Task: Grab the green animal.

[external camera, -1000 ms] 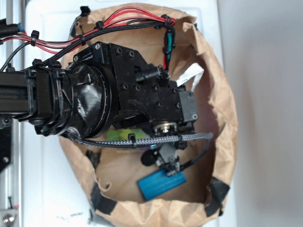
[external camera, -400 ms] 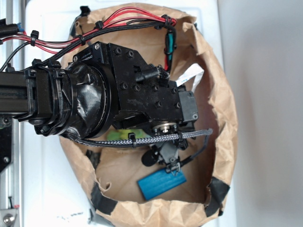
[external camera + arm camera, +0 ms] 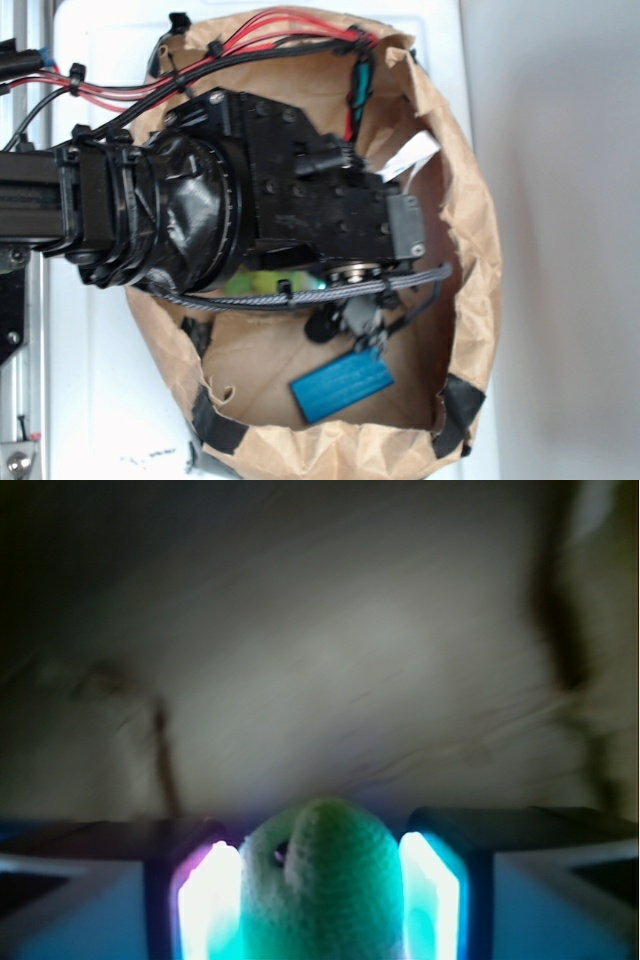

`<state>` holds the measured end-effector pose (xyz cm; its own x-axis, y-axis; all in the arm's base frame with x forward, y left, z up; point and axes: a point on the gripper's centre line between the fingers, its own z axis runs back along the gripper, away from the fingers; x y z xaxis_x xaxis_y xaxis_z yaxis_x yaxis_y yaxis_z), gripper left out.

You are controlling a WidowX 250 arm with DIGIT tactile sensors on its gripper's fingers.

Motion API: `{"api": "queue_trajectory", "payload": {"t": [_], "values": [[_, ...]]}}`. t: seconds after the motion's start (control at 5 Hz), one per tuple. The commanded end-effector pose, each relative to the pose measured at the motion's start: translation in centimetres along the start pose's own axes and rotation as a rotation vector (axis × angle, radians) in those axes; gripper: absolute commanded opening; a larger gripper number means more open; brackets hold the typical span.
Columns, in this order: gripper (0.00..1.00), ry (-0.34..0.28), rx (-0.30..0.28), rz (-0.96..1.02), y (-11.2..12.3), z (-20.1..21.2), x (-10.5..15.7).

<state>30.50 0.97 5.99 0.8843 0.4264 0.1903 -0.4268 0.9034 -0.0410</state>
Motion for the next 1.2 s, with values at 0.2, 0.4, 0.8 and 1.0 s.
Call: {"api": "queue_trajectory", "payload": {"t": [0.2,0.4,0.8,1.0], "values": [[0.0,0.032,-0.182,-0.096,1.9,12.0,3.9],[0.0,0.012,-0.204,-0.131,2.7,13.4,3.3],[0.0,-0.087,-0.196,-0.209,3.1,14.7,0.8],[0.0,-0.096,-0.174,-0.252,2.3,14.9,-0.2]]}}
